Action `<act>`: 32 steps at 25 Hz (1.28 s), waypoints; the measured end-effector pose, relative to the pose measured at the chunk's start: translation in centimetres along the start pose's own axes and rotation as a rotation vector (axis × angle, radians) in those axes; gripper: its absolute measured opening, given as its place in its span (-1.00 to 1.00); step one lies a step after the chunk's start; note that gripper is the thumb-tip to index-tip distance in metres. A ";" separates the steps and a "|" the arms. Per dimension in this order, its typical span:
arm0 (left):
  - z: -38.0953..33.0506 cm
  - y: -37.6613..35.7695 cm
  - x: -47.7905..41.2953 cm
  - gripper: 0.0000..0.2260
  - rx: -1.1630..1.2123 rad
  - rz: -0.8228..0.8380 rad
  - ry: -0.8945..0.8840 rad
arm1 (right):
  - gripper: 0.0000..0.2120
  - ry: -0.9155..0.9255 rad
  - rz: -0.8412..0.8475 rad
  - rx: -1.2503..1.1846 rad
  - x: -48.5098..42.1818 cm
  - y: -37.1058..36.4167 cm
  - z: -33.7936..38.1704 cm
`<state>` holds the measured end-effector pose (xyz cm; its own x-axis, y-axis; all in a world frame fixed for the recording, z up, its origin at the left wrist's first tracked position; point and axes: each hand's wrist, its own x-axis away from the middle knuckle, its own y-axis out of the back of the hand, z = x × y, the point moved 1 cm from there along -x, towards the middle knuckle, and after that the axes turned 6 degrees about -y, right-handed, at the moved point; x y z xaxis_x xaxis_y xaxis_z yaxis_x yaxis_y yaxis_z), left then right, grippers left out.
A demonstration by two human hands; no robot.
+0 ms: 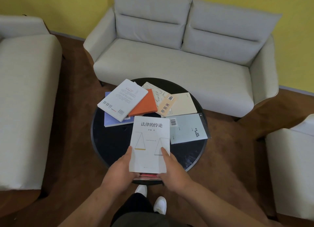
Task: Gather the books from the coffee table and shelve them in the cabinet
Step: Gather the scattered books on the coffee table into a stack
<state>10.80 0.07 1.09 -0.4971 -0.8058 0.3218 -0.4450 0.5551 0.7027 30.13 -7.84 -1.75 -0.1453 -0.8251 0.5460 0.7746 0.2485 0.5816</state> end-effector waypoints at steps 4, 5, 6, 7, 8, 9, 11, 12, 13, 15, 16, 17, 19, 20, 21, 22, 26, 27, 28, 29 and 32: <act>-0.4 0.7 -0.1 -0.18 -0.064 0.104 0.066 | -0.20 -0.028 -0.037 -0.064 -0.2 0.4 -0.3; -0.3 0.6 -0.1 -0.17 -0.076 0.116 0.065 | -0.19 -0.022 -0.043 -0.045 -0.2 0.4 -0.5; -0.2 0.5 0.0 -0.18 -0.102 0.117 0.045 | -0.19 -0.011 -0.047 -0.031 -0.2 0.4 -0.6; 0.0 0.3 0.3 -0.19 -0.141 0.121 0.024 | -0.19 0.001 -0.041 -0.022 0.0 0.2 -0.7; 0.4 0.1 0.7 -0.21 -0.171 0.121 0.010 | -0.18 0.011 -0.029 -0.012 0.3 0.1 -0.8; 0.9 -0.1 1.0 -0.24 -0.194 0.126 0.001 | -0.16 0.027 -0.013 0.009 0.6 0.0 -1.0; 1.7 -0.5 1.4 -0.26 -0.227 0.129 -0.027 | -0.16 0.058 0.003 0.065 1.4 -0.3 -1.4; 1.9 -0.6 1.5 -0.27 -0.239 0.128 -0.045 | -0.21 0.060 0.008 0.066 1.6 -0.4 -1.6; 2.0 -0.7 1.6 -0.28 -0.255 0.123 -0.064 | -0.26 0.058 0.027 0.033 1.7 -0.5 -1.6; 2.1 -0.7 1.9 -0.29 -0.256 0.121 -0.073 | -0.31 0.069 0.052 -0.001 1.8 -0.4 -1.4; 2.1 -0.6 2.1 -0.28 -0.228 0.124 -0.065 | -0.31 0.080 0.050 0.040 1.8 -0.5 -1.5; 2.0 -0.3 2.2 -0.27 -0.173 0.114 -0.054 | -0.28 0.091 0.046 0.077 2.0 -0.6 -1.7; 1.5 0.3 1.9 -0.29 0.068 0.045 0.027 | -0.22 0.107 0.008 0.051 2.1 -0.4 -2.1; 1.1 0.6 1.1 -0.33 0.270 -0.011 0.114 | -0.27 0.053 -0.012 -0.082 2.0 0.0 -1.7; 0.5 0.9 -0.1 -0.37 0.480 -0.057 0.228 | -0.39 -0.020 -0.038 -0.270 1.5 0.7 -0.9; 0.1 1.1 -1.7 -0.41 0.645 -0.050 0.355 | -0.53 -0.104 -0.047 -0.440 0.4 1.3 -0.1; -0.3 1.6 -7.8 -0.54 1.023 0.098 0.441 | -0.70 -0.358 0.005 -0.791 -4.6 3.9 3.4; -0.2 1.6 -8.9 -0.60 1.076 0.108 0.412 | -0.68 -0.373 0.003 -0.841 -5.4 4.2 3.7; 0.0 1.4 -9.7 -0.63 1.102 0.114 0.400 | -0.65 -0.381 0.002 -0.877 -6.1 4.2 3.8; 0.2 1.1 -10.1 -0.63 1.111 0.119 0.405 | -0.63 -0.389 -0.003 -0.898 -6.5 4.2 3.8; 1.0 0.2 -10.7 -0.55 1.100 0.116 0.426 | -0.64 -0.392 -0.024 -0.866 -7.0 3.7 4.0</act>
<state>15.26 9.06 -2.85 -0.3809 -0.6272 0.6793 -0.9186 0.3407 -0.2005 31.56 0.85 -1.00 -0.2413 -0.5572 0.7945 0.9330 -0.3585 0.0319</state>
